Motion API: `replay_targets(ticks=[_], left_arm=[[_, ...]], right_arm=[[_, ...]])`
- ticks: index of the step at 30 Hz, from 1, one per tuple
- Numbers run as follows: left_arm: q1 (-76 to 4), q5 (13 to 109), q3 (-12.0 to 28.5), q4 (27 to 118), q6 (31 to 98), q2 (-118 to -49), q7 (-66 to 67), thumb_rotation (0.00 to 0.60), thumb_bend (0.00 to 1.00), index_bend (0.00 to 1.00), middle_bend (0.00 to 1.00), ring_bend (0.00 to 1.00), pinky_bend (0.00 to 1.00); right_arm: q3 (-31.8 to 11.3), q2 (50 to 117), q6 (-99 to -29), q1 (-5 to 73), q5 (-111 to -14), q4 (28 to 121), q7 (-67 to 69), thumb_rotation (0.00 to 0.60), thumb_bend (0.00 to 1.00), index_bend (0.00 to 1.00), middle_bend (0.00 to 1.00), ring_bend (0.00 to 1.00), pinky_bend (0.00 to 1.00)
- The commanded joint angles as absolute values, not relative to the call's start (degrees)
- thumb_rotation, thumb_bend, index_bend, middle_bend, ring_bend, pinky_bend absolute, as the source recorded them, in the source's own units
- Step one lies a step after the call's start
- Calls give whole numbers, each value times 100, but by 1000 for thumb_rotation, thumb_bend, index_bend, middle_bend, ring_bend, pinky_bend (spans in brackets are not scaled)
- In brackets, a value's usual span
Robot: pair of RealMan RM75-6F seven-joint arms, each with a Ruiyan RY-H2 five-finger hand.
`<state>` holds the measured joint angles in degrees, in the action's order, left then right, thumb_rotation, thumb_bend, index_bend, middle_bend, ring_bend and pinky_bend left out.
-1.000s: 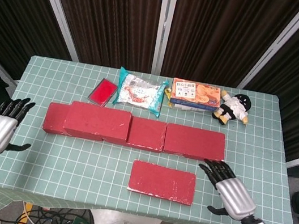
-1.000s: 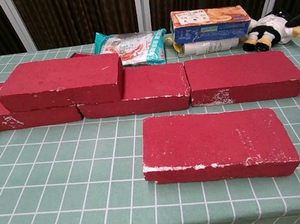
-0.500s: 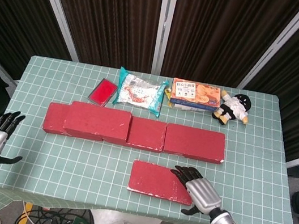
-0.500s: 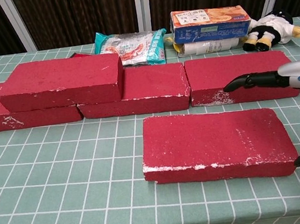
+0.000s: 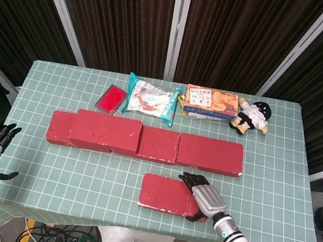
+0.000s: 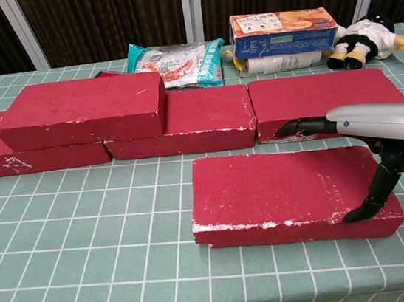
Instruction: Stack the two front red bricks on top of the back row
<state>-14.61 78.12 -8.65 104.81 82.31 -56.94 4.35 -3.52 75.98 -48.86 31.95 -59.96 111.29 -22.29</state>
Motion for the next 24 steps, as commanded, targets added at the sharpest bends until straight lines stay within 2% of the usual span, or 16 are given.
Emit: replay_targets(ticks=[1, 12, 24], left_arm=[[-1422, 7849, -826, 10500, 8198, -5668, 419, 600, 7, 0, 0, 0, 0], [-1246, 7980, -663, 10574, 8119, -5532, 296, 600, 7, 0, 0, 0, 0], [-1148, 7896, -490, 10461, 7883, -5559, 273, 600, 7, 0, 0, 0, 0]], right_arm=[[-341, 7634, -4840, 3279, -5893, 11125, -2204, 600, 0, 0, 0, 0, 0], [-240, 7491, -4951, 3418, -5892, 11401, -2144, 600, 0, 0, 0, 0, 0], [-189, 8010, -5109, 3626, -5331, 11021, -2274, 600, 0, 0, 0, 0, 0]])
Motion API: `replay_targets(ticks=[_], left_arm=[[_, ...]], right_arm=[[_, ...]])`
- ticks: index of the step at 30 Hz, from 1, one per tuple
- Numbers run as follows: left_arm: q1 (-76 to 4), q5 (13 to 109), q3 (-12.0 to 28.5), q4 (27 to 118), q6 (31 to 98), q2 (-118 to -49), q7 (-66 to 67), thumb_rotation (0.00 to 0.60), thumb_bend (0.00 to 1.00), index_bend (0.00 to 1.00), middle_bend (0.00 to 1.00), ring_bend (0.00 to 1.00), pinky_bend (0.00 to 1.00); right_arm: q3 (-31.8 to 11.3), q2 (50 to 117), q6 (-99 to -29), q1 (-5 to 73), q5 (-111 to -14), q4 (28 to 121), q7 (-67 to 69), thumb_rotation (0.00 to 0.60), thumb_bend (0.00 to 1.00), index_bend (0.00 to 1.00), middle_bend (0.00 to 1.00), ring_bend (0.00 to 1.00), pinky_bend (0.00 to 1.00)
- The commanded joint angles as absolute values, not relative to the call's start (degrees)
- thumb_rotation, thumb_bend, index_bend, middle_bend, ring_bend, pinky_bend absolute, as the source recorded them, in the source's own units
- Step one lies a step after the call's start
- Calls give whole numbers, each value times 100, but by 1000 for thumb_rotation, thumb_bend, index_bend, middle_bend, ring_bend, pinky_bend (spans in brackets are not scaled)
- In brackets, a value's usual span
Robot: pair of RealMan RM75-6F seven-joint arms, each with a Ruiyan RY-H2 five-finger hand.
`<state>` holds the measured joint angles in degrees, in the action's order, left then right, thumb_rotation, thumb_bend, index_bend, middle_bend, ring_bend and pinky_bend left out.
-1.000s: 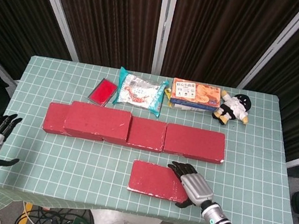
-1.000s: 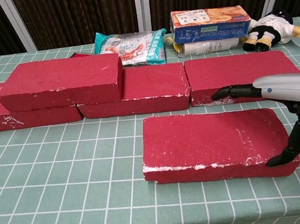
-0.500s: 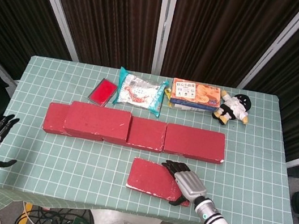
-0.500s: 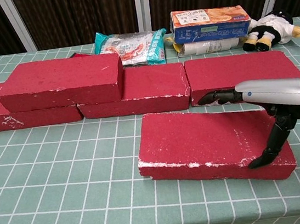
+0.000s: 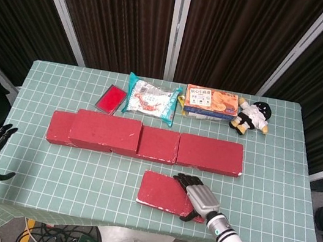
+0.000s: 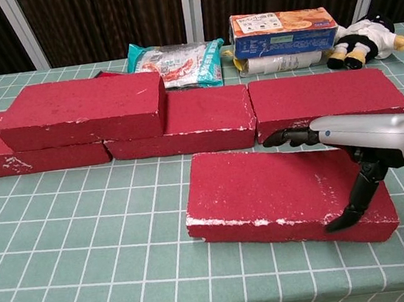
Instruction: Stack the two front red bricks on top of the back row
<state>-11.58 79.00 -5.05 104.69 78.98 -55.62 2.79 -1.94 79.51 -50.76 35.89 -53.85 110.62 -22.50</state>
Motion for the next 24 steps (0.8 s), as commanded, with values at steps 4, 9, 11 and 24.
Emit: replay_targets(ticks=[4, 9, 11, 24], left_arm=[[-1123, 7866, -441, 10428, 7807, -5551, 259, 600, 7, 0, 0, 0, 0], [-1089, 7823, -393, 10416, 7731, -5548, 234, 600, 6, 0, 0, 0, 0], [-1081, 7819, -375, 10404, 7694, -5550, 226, 600, 6, 0, 0, 0, 0], [-1046, 7813, -301, 10330, 7493, -5583, 191, 600, 6, 0, 0, 0, 0]], right_arm=[[-200, 8081, -5093, 3742, -5166, 10975, -2341, 600, 0, 0, 0, 0, 0], [-189, 8129, -5090, 3874, -4972, 10954, -2444, 600, 0, 0, 3, 0, 0], [-185, 8179, -5179, 3882, -4940, 10938, -2465, 600, 0, 0, 27, 0, 0], [-84, 8366, -5548, 3915, -4784, 10922, -2659, 600, 114, 0, 197, 115, 221]])
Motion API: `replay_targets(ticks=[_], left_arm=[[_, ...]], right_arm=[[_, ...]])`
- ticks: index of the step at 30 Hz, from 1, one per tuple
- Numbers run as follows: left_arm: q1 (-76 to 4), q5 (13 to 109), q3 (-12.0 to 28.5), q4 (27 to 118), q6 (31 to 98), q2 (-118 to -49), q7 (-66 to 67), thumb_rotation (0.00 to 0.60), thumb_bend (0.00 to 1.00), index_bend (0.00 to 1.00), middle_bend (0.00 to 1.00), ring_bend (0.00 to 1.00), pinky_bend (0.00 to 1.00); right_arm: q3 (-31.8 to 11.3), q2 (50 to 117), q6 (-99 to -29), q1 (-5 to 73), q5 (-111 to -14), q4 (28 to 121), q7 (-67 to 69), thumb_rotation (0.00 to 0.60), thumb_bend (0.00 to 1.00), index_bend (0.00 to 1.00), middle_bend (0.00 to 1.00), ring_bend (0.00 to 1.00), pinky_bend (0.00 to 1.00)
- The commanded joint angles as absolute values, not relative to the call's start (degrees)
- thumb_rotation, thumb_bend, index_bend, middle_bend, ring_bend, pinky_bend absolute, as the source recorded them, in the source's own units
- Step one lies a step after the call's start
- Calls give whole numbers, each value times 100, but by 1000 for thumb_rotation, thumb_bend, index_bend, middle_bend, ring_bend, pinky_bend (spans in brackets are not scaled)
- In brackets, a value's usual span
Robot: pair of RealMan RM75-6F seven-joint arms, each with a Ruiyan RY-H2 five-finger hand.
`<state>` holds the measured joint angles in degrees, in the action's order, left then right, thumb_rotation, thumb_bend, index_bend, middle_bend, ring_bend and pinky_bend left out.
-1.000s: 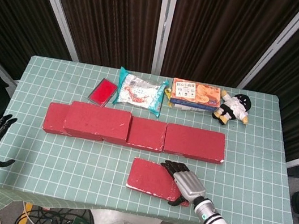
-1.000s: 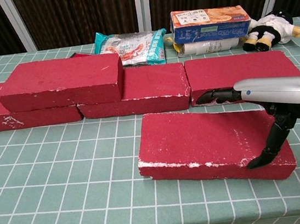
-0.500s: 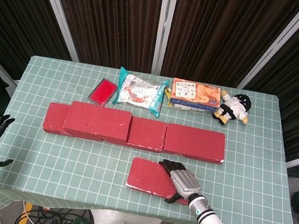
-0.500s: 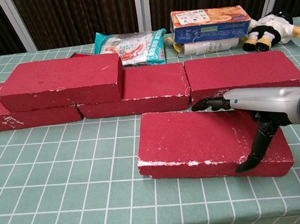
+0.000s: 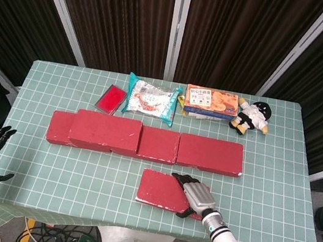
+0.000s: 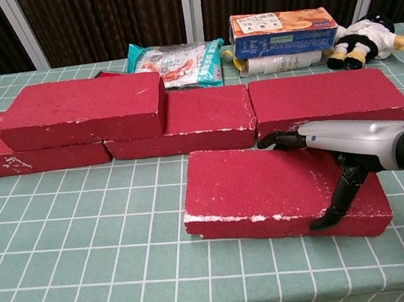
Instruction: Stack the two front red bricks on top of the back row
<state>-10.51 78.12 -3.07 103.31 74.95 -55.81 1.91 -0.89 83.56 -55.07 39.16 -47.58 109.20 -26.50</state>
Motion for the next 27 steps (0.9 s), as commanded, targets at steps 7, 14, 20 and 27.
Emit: replay_targets(ticks=[7, 14, 20, 27], left_arm=[[-1016, 7859, -272, 10391, 7472, -5554, 233, 600, 7, 0, 0, 0, 0], [-990, 7933, -207, 10393, 7525, -5570, 208, 600, 7, 0, 0, 0, 0], [-1016, 7946, -170, 10349, 7432, -5610, 122, 600, 6, 0, 0, 0, 0], [-1064, 7903, -119, 10369, 7308, -5594, 76, 600, 7, 0, 0, 0, 0]], right_arm=[[-49, 8061, -5876, 3813, -5481, 11249, -2656, 600, 128, 0, 211, 131, 240], [-498, 7030, -5469, 4060, -6077, 11445, -2096, 600, 128, 0, 200, 130, 242], [-911, 6426, -4526, 4490, -6059, 10781, -1351, 600, 122, 0, 208, 133, 244], [-1280, 6533, -3613, 4941, -5972, 9770, -426, 600, 105, 0, 209, 133, 245]])
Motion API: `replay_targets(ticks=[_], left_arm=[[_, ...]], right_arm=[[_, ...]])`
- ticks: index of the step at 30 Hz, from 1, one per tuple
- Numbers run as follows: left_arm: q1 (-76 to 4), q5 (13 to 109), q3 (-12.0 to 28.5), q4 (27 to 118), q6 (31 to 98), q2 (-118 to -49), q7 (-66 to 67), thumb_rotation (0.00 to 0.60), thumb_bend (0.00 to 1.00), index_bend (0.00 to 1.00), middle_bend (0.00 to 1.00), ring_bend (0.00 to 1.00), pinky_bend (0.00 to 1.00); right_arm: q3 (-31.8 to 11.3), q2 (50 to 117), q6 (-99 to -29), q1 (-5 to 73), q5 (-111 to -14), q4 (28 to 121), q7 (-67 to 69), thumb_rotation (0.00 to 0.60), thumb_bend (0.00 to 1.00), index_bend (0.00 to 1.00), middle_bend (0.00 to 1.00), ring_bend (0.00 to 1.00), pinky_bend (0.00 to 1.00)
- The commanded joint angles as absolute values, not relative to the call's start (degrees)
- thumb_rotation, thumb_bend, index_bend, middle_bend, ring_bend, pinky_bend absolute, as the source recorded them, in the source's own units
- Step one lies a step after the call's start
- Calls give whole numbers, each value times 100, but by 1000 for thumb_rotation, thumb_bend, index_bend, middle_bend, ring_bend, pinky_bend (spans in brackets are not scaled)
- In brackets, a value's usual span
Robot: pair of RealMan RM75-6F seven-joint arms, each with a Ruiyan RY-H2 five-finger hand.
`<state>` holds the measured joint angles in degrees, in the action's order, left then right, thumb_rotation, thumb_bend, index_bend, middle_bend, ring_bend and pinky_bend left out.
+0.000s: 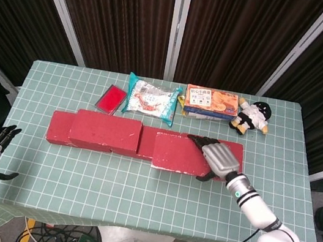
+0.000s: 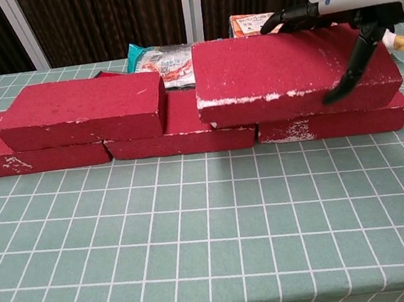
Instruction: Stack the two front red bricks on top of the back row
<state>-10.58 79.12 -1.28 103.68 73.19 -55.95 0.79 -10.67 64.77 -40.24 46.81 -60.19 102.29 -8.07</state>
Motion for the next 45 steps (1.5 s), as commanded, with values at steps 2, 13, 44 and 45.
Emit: replay_targets(ticks=[2, 13, 44, 45], left_arm=[[-1071, 7888, -107, 10375, 7283, -5586, 71, 600, 7, 0, 0, 0, 0], [-1073, 7871, -77, 10354, 7209, -5546, -20, 600, 7, 0, 0, 0, 0], [-1084, 7940, -52, 10134, 7104, -5668, -162, 600, 7, 0, 0, 0, 0], [-1084, 7941, -53, 10135, 7100, -5670, -163, 600, 7, 0, 0, 0, 0]], right_arm=[[-1353, 6655, -3331, 5082, -5894, 9469, -176, 600, 106, 0, 209, 134, 244], [-1514, 7276, -2005, 5787, -5917, 8239, 641, 600, 106, 0, 217, 134, 243], [-1336, 7725, -1863, 6109, -6276, 7682, 1121, 600, 109, 0, 202, 133, 227], [-1331, 7729, -1862, 6115, -6278, 7677, 1127, 600, 110, 0, 201, 133, 226]])
